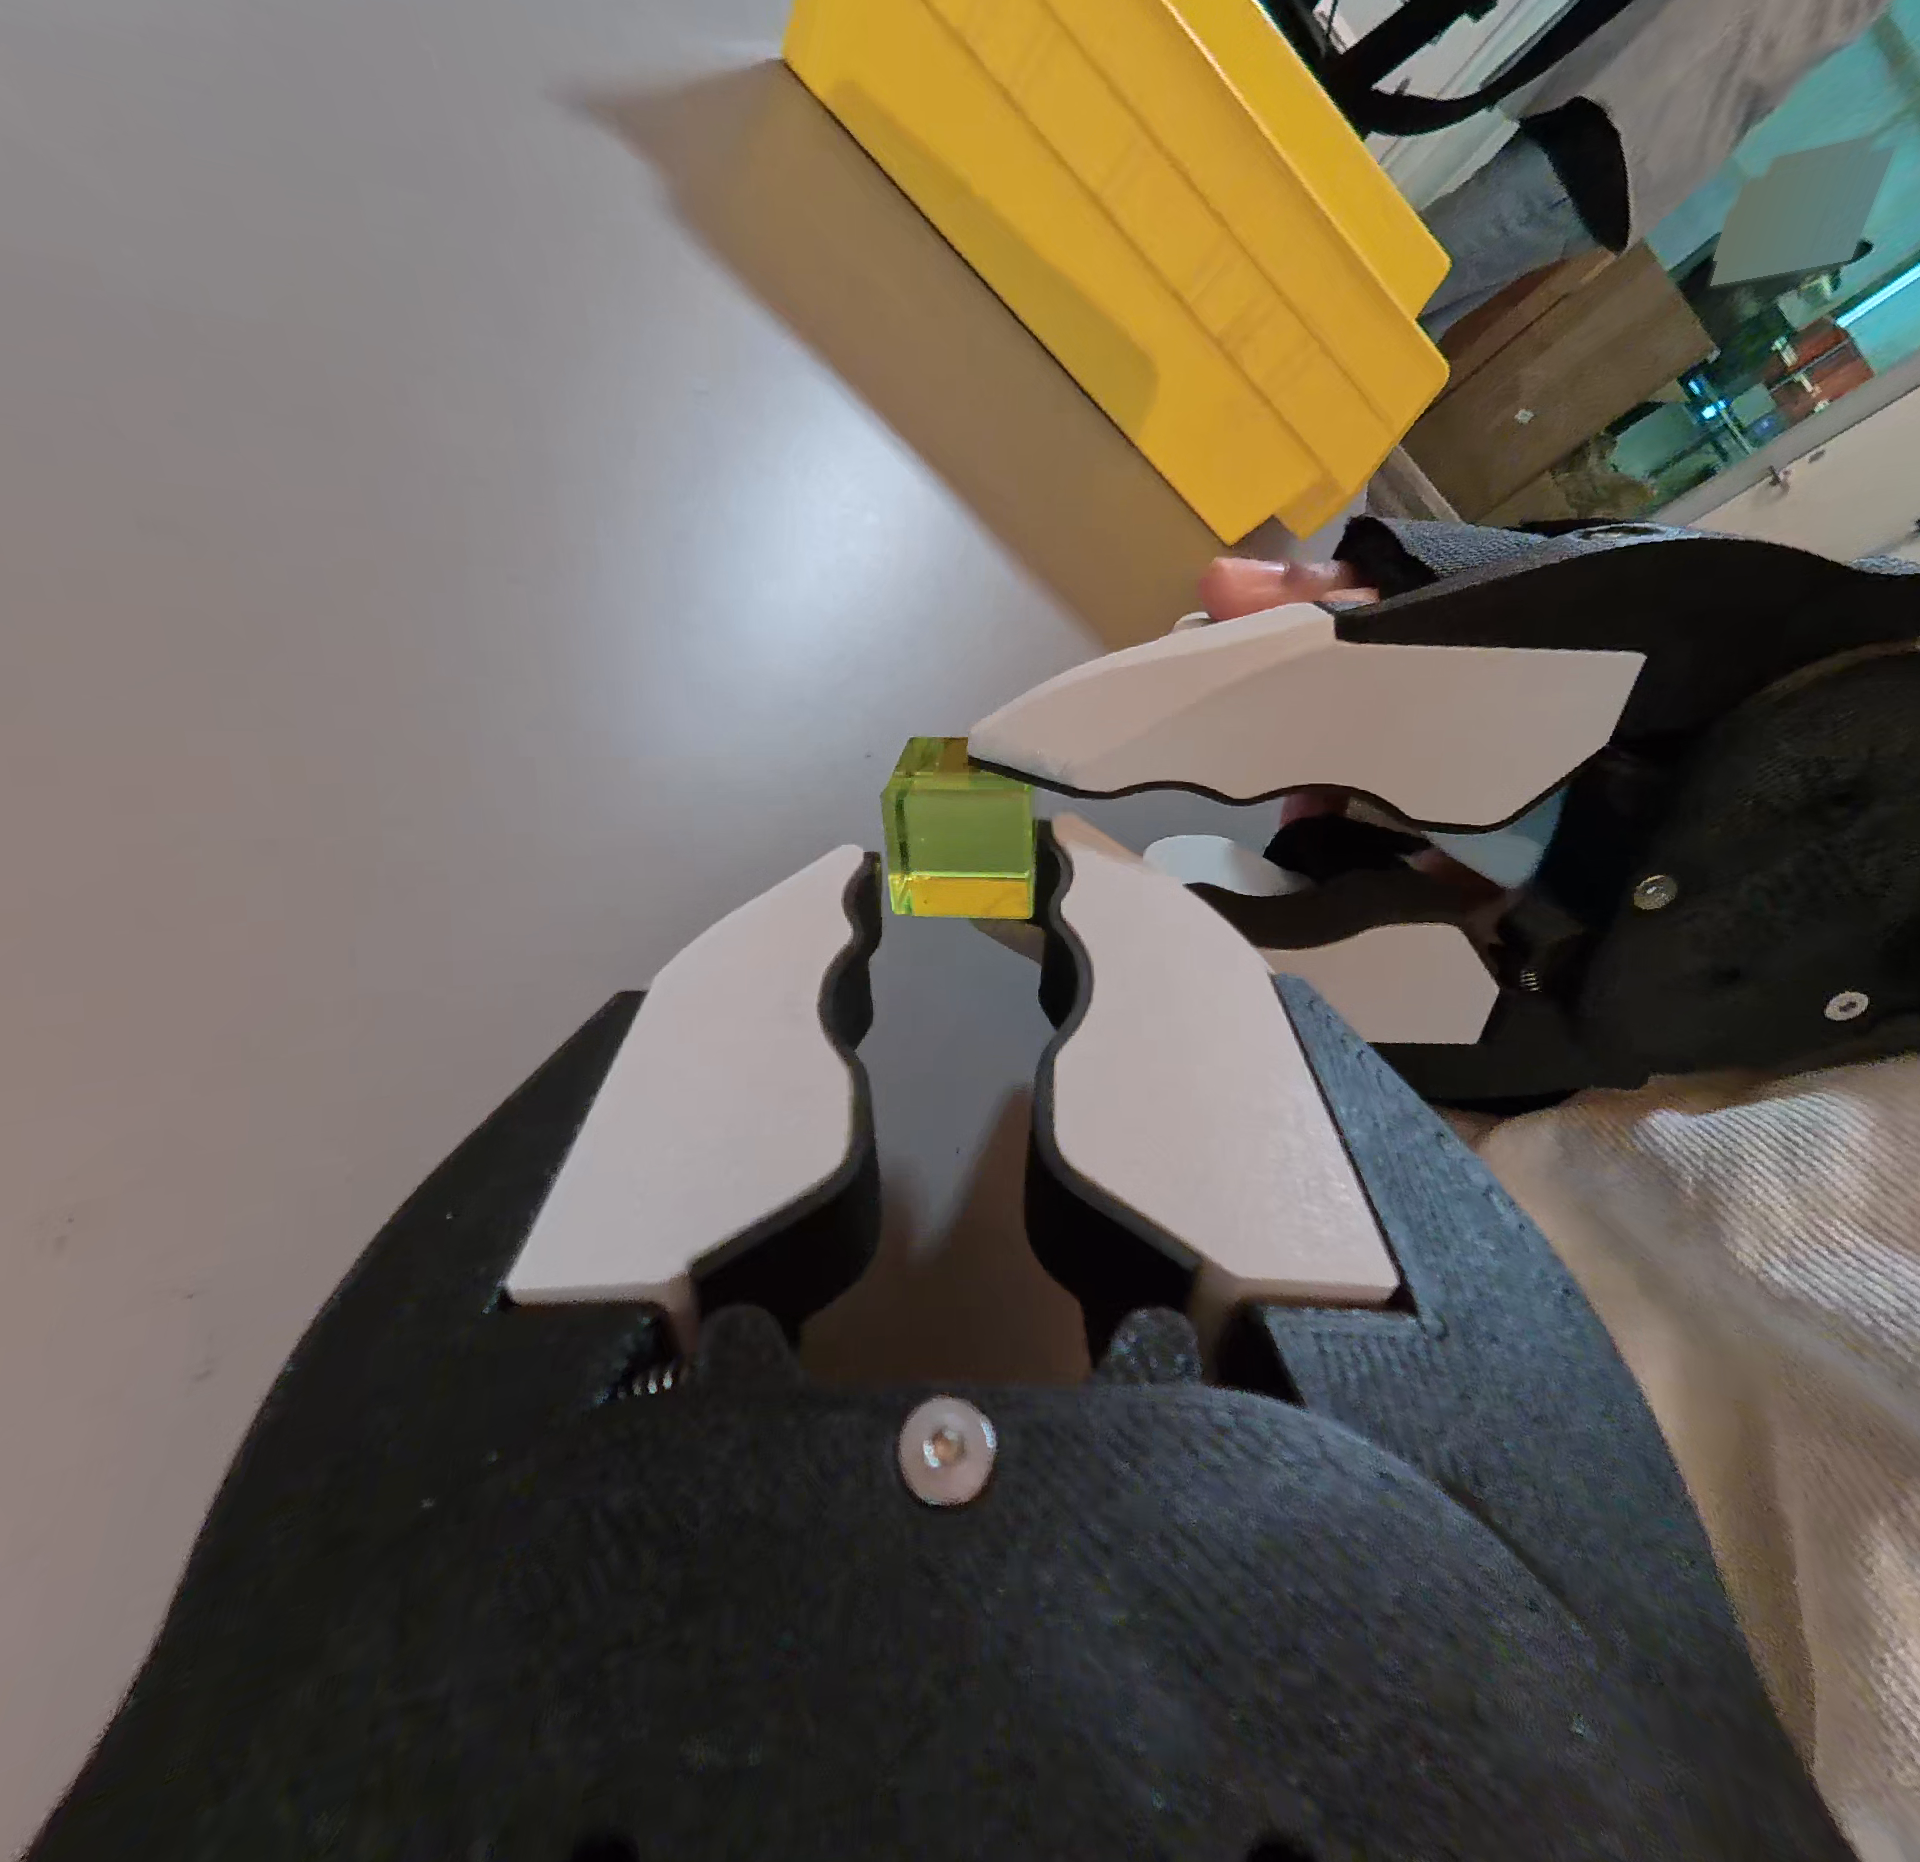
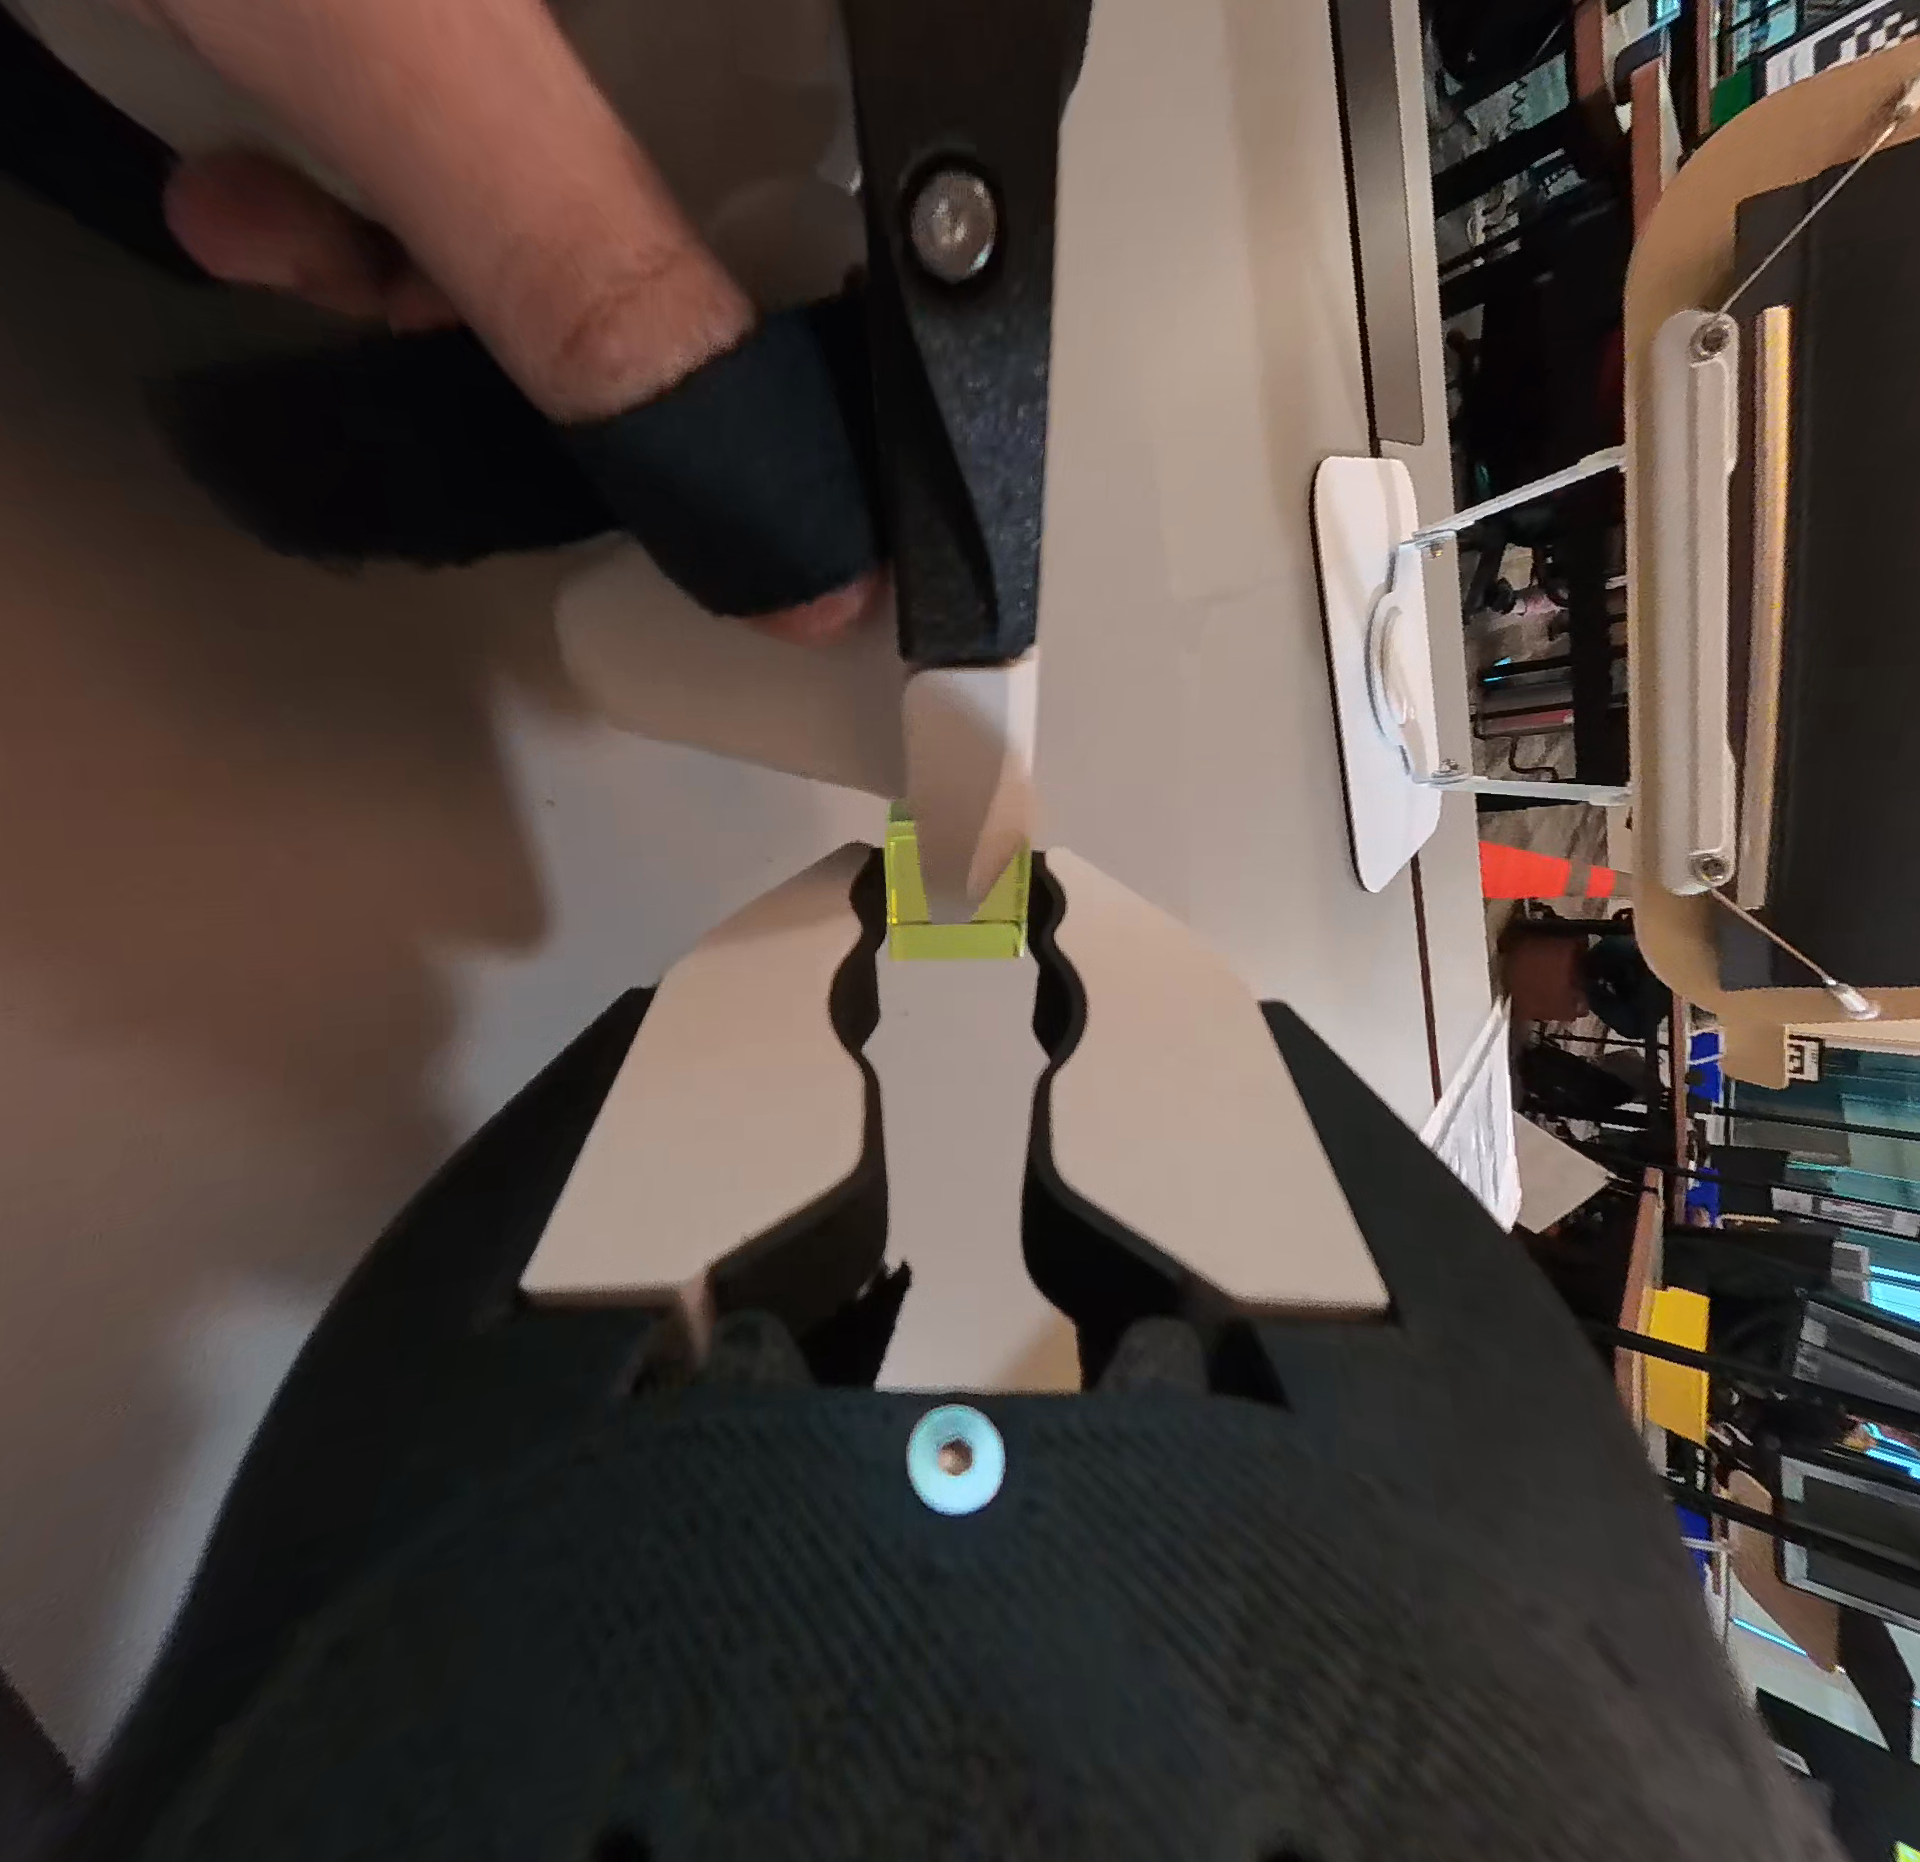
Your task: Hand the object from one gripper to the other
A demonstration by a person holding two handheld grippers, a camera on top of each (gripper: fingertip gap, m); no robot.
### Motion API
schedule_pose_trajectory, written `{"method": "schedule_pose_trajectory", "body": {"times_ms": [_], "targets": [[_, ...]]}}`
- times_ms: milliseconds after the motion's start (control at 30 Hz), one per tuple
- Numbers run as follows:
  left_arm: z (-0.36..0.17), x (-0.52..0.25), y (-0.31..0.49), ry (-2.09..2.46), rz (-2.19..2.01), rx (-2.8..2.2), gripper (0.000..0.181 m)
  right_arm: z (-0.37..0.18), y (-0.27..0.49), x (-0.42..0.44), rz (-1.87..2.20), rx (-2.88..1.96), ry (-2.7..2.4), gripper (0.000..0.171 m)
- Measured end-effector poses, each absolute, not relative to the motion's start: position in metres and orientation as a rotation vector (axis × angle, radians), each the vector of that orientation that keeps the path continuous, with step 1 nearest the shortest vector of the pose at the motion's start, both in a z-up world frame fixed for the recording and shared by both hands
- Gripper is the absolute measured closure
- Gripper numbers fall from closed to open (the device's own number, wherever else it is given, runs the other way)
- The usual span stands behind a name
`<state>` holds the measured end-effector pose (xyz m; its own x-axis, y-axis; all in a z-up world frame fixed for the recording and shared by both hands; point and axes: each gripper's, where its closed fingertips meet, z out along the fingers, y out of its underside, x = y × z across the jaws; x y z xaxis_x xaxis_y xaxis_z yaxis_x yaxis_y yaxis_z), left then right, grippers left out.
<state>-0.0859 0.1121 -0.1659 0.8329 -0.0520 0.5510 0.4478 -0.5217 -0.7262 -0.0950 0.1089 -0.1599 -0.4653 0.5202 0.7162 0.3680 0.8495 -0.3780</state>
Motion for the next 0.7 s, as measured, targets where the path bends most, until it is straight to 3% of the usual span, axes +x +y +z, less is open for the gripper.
{"method": "schedule_pose_trajectory", "body": {"times_ms": [33,200,400,600,700], "targets": [[-0.165,-0.085,0.112,-0.294,-0.653,-2.030,0.154,-0.160,0.109,-0.095,0.210,-0.644,-2.108,0.145],[-0.161,-0.086,0.112,-0.276,-0.639,-2.013,0.154,-0.155,0.108,-0.096,0.223,-0.613,-2.078,0.145],[-0.145,-0.105,0.108,-0.315,-0.673,-1.888,0.155,-0.153,0.127,-0.100,0.392,-0.736,-2.067,0.124],[-0.133,-0.113,0.106,-0.335,-0.806,-1.740,0.155,-0.140,0.122,-0.099,1.258,-1.091,-2.048,0.117],[-0.122,-0.107,0.106,-0.313,-0.883,-1.653,0.155,-0.113,0.122,-0.097,1.724,-1.226,-1.870,0.124]]}}
